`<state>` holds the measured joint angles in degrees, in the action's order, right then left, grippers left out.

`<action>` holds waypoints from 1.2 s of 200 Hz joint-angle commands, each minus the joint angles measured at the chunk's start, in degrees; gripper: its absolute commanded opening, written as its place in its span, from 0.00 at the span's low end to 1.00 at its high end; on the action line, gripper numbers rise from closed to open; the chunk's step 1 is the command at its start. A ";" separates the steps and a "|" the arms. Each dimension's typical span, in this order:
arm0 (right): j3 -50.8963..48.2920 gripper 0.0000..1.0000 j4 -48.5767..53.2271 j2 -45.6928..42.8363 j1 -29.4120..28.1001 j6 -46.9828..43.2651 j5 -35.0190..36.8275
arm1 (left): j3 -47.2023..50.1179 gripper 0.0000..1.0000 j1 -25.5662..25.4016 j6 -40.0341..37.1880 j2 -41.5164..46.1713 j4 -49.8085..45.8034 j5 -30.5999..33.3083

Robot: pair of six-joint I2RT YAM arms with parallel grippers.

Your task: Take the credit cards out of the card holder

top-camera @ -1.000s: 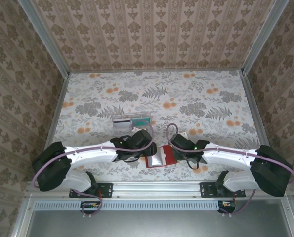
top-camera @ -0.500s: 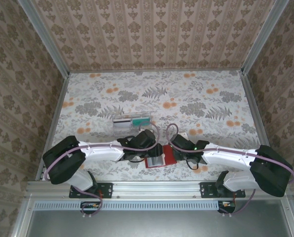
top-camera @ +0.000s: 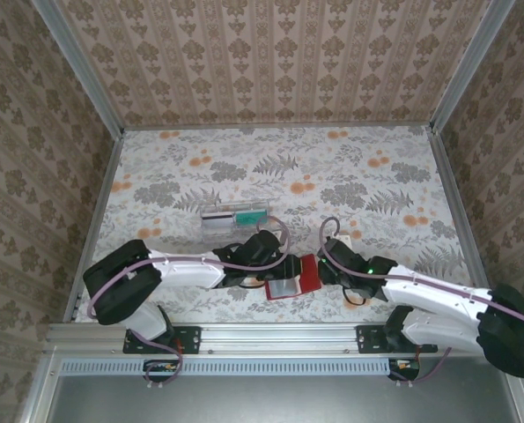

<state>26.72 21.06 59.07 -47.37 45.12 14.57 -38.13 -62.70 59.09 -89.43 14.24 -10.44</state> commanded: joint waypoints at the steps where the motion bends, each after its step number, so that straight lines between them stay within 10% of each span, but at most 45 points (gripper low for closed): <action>1: -1.46 0.29 1.98 -4.31 1.24 1.11 -0.24 | -2.28 0.43 -0.41 -0.47 -1.92 1.98 -2.11; 70: -1.41 0.42 -3.53 -0.95 1.41 -3.22 -8.23 | 0.08 0.46 -0.08 -1.60 7.41 -9.07 6.07; 138: -0.84 0.09 -8.25 7.79 -0.24 -2.57 -10.71 | 7.04 0.48 1.95 1.68 14.03 -15.59 10.00; 240: 1.13 0.05 -9.37 12.65 -2.66 -0.84 -9.72 | 10.03 0.48 2.47 1.38 15.98 -12.93 8.89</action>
<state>26.55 12.12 71.16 -49.58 43.53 5.28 -28.86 -60.64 60.82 -73.52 -1.08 -0.84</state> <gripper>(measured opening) 0.087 0.478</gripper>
